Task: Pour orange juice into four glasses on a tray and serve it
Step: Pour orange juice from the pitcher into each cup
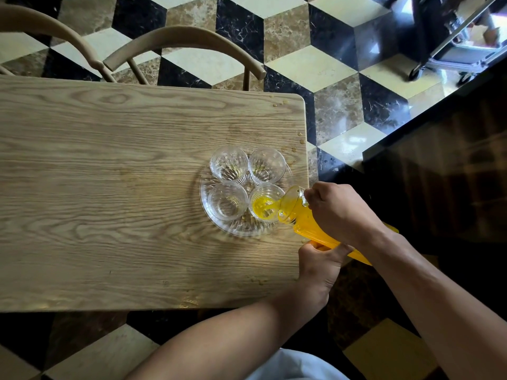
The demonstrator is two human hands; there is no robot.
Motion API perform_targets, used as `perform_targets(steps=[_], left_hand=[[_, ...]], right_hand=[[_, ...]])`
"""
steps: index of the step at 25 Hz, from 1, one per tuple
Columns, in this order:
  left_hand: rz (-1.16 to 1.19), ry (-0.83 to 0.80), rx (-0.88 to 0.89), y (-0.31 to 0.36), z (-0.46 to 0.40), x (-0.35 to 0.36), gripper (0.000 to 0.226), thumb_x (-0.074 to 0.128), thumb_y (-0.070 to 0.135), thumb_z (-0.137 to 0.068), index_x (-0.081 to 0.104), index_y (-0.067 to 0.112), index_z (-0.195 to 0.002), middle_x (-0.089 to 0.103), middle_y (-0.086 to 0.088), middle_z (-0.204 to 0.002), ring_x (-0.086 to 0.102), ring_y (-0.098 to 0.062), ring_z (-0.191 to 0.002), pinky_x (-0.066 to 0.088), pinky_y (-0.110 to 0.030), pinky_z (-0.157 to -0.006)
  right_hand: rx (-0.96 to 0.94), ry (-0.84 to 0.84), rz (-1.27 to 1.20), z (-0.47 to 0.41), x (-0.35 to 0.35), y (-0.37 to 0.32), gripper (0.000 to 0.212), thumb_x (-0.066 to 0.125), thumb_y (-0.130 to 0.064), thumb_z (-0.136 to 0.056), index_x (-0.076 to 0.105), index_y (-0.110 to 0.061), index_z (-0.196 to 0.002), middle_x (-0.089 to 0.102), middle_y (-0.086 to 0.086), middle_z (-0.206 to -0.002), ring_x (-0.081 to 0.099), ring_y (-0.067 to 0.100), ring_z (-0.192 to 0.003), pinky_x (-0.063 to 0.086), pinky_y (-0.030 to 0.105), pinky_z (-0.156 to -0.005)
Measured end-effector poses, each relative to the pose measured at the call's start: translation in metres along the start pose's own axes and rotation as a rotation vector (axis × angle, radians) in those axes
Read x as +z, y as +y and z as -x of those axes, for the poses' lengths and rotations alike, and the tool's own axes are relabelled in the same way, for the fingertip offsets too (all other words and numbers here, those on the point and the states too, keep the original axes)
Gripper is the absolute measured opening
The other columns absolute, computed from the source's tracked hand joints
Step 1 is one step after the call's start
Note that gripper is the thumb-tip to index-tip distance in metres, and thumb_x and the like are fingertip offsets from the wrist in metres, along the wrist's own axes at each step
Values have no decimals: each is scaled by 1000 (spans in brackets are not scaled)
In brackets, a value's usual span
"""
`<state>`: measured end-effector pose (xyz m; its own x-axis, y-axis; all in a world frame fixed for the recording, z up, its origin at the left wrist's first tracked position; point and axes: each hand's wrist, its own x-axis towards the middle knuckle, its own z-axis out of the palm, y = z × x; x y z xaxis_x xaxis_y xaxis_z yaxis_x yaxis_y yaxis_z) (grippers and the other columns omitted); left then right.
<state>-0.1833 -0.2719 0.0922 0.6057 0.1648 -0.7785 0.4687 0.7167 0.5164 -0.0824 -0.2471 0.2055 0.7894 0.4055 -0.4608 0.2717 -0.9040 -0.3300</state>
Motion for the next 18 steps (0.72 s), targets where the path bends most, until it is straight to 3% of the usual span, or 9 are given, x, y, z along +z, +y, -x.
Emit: perform_targets(steps=[3,8,12,15,18], left_hand=[[8,-10,-4,0,1,1,25,95,19,-65,74,13,-76,74,0,-74,62,-11,-64,54,-33,-70],[33,-3,-42,1,1,5,34,96,23,-59,78,8,-84,80,-17,-93,69,-22,-76,61,-53,-85],[10,31,-52,4,4,5,36,96,26,-59,76,9,-83,77,-4,-77,65,-14,-67,59,-40,-75],[12,27,-59,4,3,5,49,96,35,-49,76,8,-85,76,0,-76,64,-14,-68,58,-39,-77],[16,14,-48,5,3,5,44,94,36,-48,74,13,-79,73,1,-72,62,-13,-66,57,-39,-75]], right_hand=[[6,-1,10,-1,0,0,43,40,-41,-105,66,-11,-88,71,13,-94,65,33,-84,56,42,-75],[0,3,17,-2,0,0,43,40,-40,-105,67,-12,-89,71,12,-94,65,32,-84,56,40,-74],[-16,0,25,-2,-1,0,44,38,-40,-106,65,-11,-87,69,13,-90,64,33,-78,51,38,-67],[-25,7,46,-2,0,-2,44,38,-39,-106,63,-11,-84,67,13,-85,61,32,-74,42,34,-60],[-23,11,60,-2,0,-4,43,39,-38,-105,59,-13,-77,65,13,-83,58,32,-71,37,33,-57]])
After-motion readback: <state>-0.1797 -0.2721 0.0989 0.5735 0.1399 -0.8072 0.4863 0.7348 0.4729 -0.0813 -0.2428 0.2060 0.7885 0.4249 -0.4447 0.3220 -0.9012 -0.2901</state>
